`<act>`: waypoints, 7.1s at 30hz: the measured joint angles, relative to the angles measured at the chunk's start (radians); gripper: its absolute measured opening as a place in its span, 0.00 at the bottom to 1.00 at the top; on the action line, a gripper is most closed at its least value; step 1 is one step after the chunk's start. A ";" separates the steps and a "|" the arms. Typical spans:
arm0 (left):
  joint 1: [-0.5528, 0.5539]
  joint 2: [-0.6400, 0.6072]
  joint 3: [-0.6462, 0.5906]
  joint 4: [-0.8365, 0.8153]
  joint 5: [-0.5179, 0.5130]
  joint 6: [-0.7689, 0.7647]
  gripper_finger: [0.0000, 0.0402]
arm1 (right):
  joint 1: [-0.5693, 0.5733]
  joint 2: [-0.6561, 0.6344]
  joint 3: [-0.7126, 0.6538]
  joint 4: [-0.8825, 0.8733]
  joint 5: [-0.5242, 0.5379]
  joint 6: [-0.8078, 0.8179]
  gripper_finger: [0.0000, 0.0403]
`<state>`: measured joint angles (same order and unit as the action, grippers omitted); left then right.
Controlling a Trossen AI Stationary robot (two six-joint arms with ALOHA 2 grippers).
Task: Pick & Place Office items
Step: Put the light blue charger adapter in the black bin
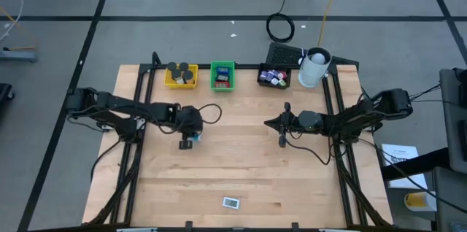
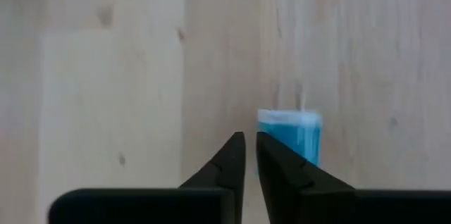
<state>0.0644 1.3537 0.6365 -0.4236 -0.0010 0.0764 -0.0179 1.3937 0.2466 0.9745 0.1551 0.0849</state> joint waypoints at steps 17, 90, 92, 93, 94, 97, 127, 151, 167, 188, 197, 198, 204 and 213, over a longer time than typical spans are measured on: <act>-0.121 -0.043 -0.001 -0.132 0.053 -0.367 0.70 | 0.000 0.000 0.000 0.000 0.000 0.000 0.00; -0.308 0.247 -0.291 1.260 -0.705 0.000 0.34 | 0.001 0.000 0.099 -0.124 0.032 0.193 0.02; -0.289 0.326 -0.282 1.396 -0.699 0.123 0.34 | 0.002 0.000 0.160 -0.230 0.059 0.244 0.02; -0.281 0.361 -0.277 1.451 -0.700 0.176 0.34 | 0.002 0.002 0.190 -0.285 0.084 0.272 0.02; -0.271 0.396 -0.265 1.497 -0.700 0.223 0.33 | 0.001 0.012 0.222 -0.338 0.117 0.297 0.02; -0.244 0.487 -0.236 1.567 -0.701 0.295 0.33 | 0.002 0.025 0.269 -0.444 0.148 0.341 0.07; -0.285 0.577 -0.152 1.595 -0.680 0.395 0.33 | -0.028 0.530 0.617 -0.153 -0.082 0.453 0.79; -0.285 0.576 -0.151 1.596 -0.753 0.361 0.56 | -0.028 0.544 0.645 -0.192 -0.128 0.444 0.31; -0.196 0.346 -0.351 1.588 -0.578 0.168 0.52 | -0.212 0.127 0.644 -0.846 0.159 0.243 0.33; -0.055 0.297 -0.423 1.654 -0.307 0.075 0.07 | -0.604 0.329 0.718 -0.794 0.180 0.157 0.34; -0.036 0.297 -0.423 1.656 -0.284 0.074 0.02 | -0.603 0.366 0.749 -0.791 0.208 0.128 0.48; -0.035 0.297 -0.423 1.656 -0.278 0.072 0.03 | -0.603 0.358 0.749 -0.804 0.213 0.124 0.50; -0.031 0.297 -0.423 1.656 -0.269 0.071 0.06 | -0.576 0.255 0.749 -0.889 0.214 0.086 0.58; -0.031 0.297 -0.423 1.651 -0.205 0.071 0.02 | -0.363 0.060 0.651 -0.951 0.208 0.059 0.31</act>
<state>0.0332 1.6508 0.2131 1.2278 -0.2061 0.1477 -0.3809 1.4536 0.8976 0.0236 0.3627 0.1442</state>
